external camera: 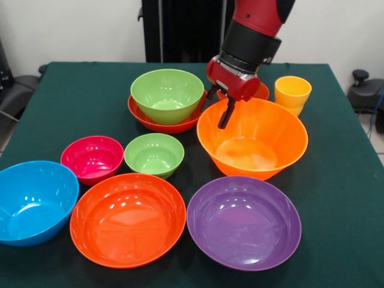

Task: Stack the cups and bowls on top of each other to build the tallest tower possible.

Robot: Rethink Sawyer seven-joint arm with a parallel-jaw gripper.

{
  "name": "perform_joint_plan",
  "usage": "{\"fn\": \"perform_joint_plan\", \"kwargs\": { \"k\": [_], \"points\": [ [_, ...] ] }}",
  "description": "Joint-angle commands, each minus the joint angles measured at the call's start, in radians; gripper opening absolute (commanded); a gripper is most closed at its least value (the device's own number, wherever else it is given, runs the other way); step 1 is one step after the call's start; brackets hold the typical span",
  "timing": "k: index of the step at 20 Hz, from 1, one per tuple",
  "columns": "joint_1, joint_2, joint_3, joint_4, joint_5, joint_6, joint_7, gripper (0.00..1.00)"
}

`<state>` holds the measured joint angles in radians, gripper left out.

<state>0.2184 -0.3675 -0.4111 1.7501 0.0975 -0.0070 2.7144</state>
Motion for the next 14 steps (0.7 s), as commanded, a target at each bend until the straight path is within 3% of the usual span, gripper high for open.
{"fn": "perform_joint_plan", "kwargs": {
  "k": [1,6,7,14],
  "points": [
    [0.020,0.014,0.077,-0.072,-0.012,0.112,0.007,1.00],
    [0.021,0.014,0.074,-0.070,-0.008,0.114,0.012,1.00],
    [0.022,0.015,0.073,-0.070,-0.007,0.114,0.013,0.00],
    [0.022,0.013,0.074,-0.067,-0.006,0.121,0.014,0.00]
  ]
}}
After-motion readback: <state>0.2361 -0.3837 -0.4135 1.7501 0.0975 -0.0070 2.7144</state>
